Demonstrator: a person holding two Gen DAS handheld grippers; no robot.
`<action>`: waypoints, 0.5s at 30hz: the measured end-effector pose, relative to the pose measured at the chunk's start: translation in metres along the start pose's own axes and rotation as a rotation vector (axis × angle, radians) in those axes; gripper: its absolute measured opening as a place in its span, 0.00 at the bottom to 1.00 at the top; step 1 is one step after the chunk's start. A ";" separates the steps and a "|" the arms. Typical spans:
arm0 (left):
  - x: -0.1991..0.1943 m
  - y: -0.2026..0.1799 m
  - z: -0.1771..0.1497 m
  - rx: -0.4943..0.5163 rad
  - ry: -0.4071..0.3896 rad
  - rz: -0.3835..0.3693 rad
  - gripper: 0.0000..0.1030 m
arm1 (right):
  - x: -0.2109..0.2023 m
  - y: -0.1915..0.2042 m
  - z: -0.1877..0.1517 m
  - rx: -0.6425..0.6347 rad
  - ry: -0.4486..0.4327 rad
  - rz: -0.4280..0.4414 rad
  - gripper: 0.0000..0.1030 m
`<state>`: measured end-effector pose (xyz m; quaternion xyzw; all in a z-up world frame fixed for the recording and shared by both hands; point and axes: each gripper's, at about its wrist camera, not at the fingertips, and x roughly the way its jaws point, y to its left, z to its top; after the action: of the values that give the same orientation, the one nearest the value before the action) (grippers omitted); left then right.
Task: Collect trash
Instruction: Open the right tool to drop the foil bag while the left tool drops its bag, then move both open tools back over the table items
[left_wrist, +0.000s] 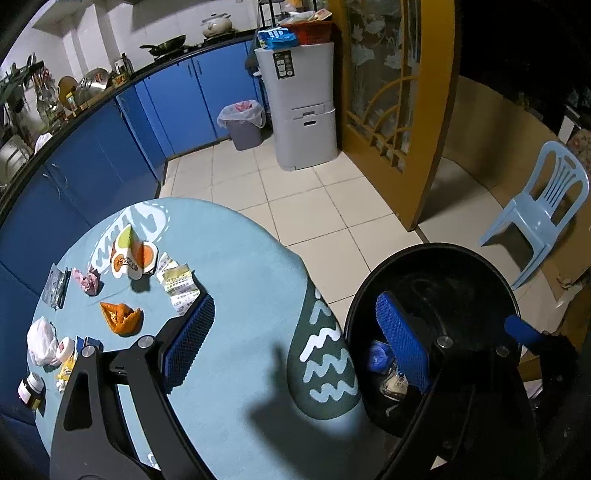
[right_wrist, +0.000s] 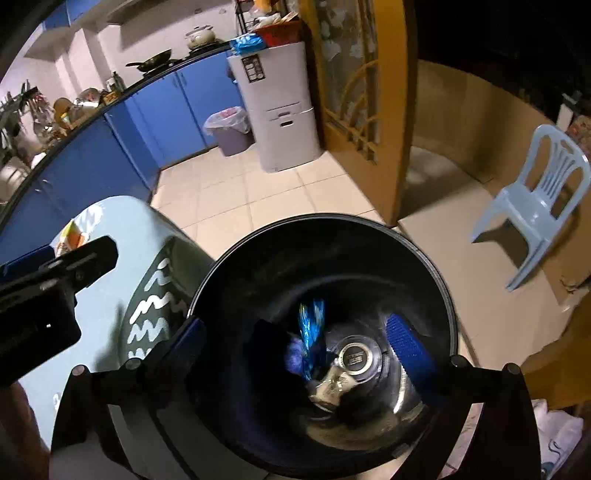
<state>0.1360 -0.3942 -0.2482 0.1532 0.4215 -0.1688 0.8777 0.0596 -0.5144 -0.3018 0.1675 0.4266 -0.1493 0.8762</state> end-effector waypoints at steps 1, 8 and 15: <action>0.000 0.001 -0.001 -0.001 0.000 0.000 0.86 | 0.000 0.001 0.000 -0.003 0.000 -0.005 0.93; -0.007 0.012 -0.004 -0.018 -0.001 -0.001 0.86 | -0.003 0.007 0.002 -0.010 0.007 -0.003 0.93; -0.021 0.035 -0.009 -0.042 -0.021 0.022 0.86 | -0.012 0.033 0.004 -0.046 -0.007 0.034 0.93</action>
<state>0.1318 -0.3558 -0.2324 0.1377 0.4138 -0.1518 0.8870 0.0690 -0.4847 -0.2845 0.1541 0.4239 -0.1249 0.8837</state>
